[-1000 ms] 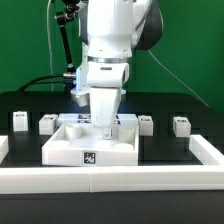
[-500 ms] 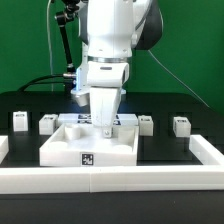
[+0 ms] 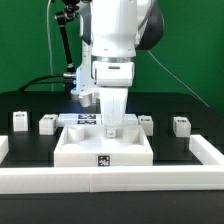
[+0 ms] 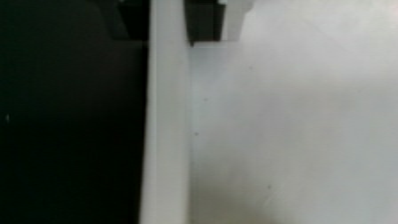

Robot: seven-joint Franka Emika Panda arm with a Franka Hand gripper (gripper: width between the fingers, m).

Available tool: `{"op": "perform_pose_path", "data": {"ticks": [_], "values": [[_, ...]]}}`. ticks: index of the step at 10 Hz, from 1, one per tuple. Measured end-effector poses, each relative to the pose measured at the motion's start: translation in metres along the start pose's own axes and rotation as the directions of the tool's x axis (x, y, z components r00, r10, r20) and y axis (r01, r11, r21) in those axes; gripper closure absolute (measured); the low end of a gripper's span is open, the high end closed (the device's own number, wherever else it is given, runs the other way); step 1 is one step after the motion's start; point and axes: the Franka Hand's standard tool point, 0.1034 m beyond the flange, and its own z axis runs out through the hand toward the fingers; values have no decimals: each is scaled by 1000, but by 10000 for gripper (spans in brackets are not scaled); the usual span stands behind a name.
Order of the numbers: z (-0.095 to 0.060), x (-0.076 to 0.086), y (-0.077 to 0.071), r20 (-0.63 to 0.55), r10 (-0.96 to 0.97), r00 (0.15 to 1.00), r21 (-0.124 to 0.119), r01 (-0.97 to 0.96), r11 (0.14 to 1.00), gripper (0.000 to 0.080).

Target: Assemble square table

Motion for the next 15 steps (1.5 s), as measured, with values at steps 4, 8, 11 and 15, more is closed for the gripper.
{"op": "perform_pose_path", "data": {"ticks": [4,8,11,15], "values": [[-1,5,3,5,-46,999,1,46,999,742],[-5,22,12,1,-55,998,-6,55,998,742],[-5,48,25,0,-47,999,11,47,999,742],[-3,80,46,-13,13,1000,-5,-14,1000,742]]}}
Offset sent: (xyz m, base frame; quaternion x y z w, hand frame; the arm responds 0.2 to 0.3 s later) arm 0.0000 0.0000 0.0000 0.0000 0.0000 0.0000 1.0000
